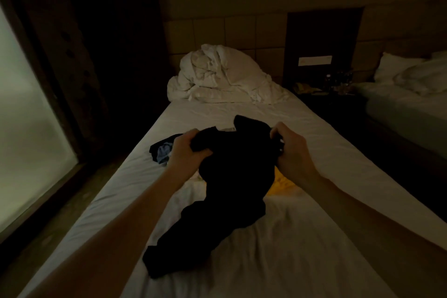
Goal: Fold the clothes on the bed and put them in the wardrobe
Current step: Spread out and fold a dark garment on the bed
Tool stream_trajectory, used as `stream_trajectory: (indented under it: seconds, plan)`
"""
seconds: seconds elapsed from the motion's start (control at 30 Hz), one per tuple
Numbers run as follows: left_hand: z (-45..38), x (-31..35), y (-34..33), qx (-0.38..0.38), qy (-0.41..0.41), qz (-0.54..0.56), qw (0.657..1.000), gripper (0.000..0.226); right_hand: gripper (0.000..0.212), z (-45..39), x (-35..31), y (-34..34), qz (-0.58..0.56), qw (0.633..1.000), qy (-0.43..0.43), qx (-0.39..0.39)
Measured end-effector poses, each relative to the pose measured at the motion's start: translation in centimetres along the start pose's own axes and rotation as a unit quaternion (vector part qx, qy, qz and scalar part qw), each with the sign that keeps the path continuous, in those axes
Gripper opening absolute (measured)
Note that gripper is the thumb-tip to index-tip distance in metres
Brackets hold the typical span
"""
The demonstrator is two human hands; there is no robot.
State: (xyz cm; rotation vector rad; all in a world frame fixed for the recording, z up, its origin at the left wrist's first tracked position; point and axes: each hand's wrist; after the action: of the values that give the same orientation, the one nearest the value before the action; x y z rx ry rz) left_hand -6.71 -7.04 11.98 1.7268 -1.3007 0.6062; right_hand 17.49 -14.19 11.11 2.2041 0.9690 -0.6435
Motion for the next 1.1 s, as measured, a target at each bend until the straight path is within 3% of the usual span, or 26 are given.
stream_trajectory:
  seconds: [0.1, 0.17, 0.23, 0.3, 0.37, 0.43, 0.47, 0.53, 0.6, 0.63, 0.67, 0.7, 0.77, 0.87, 0.93, 1.03, 1.1]
  plan:
    - [0.0, 0.6, 0.2, 0.004, -0.075, -0.062, 0.995, 0.02, 0.012, 0.3, 2.0, 0.5, -0.011, 0.998, -0.037, -0.058]
    - [0.0, 0.6, -0.1, 0.001, -0.127, -0.113, 0.986, 0.023, 0.046, 0.4, 2.3, 1.0, -0.034, 0.976, -0.081, -0.198]
    - [0.2, 1.1, -0.3, -0.001, -0.203, -0.177, 0.963, 0.017, 0.074, 0.2, 1.1, 1.5, -0.125, 0.92, -0.162, -0.335]
    - [0.5, 1.8, -0.2, -0.017, -0.248, -0.226, 0.942, 0.013, 0.096, -0.3, -0.5, 2.0, -0.262, 0.848, -0.249, -0.387]
    - [0.6, 2.4, 0.2, -0.022, -0.263, -0.249, 0.932, 0.02, 0.103, -1.1, -2.0, 2.8, -0.401, 0.774, -0.28, -0.403]
    - [0.6, 3.2, 0.7, -0.019, -0.276, -0.263, 0.924, 0.022, 0.093, -1.8, -3.6, 3.2, -0.509, 0.717, -0.261, -0.399]
    - [0.5, 3.6, 0.9, -0.02, -0.287, -0.27, 0.919, 0.022, 0.084, -2.1, -4.1, 2.9, -0.504, 0.725, -0.267, -0.386]
    - [0.4, 4.6, 1.2, -0.03, -0.319, -0.283, 0.904, 0.024, 0.07, -2.4, -5.0, 1.7, -0.366, 0.815, -0.284, -0.348]
    - [0.5, 5.4, 1.2, -0.021, -0.35, -0.302, 0.886, 0.023, 0.047, -2.3, -5.7, -0.1, -0.173, 0.91, -0.196, -0.321]
    - [0.4, 5.8, 1.1, -0.009, -0.346, -0.307, 0.886, 0.022, 0.028, -2.1, -6.0, -0.9, -0.12, 0.934, -0.13, -0.31]
    - [0.3, 6.0, 0.9, -0.004, -0.318, -0.31, 0.896, 0.025, 0.01, -1.9, -6.4, -1.4, -0.094, 0.946, -0.086, -0.297]
    - [0.3, 6.2, 0.8, -0.006, -0.267, -0.306, 0.914, 0.032, 0.008, -1.9, -6.5, -1.7, -0.073, 0.955, -0.068, -0.279]
    - [-0.2, 5.4, 0.8, -0.045, -0.147, -0.293, 0.944, 0.044, 0.01, -2.0, -6.8, -1.4, -0.035, 0.968, -0.054, -0.241]
    - [-1.1, 3.1, 1.7, -0.145, -0.07, -0.296, 0.942, 0.017, 0.019, -2.5, -6.2, -0.7, 0.049, 0.985, -0.004, -0.163]
    - [-0.8, 2.2, 2.5, -0.181, -0.014, -0.215, 0.96, 0.033, 0.022, -2.8, -5.3, 0.4, 0.012, 0.991, -0.037, -0.125]
    - [-0.4, 2.1, 3.0, -0.106, 0.103, -0.044, 0.988, 0.017, 0.026, -3.4, -3.4, 2.0, 0.014, 0.989, -0.063, -0.134]
    - [-0.9, 1.7, 3.4, -0.045, 0.131, -0.01, 0.99, 0.015, 0.026, -3.4, -2.0, 2.5, 0.136, 0.974, -0.041, -0.174]
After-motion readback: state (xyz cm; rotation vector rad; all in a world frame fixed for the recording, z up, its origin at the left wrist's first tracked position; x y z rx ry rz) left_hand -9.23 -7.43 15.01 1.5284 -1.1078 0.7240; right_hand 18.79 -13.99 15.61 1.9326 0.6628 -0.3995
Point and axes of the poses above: each hand's wrist, its own z-axis away from the middle knuckle, its own y-axis out of the back of the hand, x = y × z, and after that the axes turned 6 degrees about x, right-handed
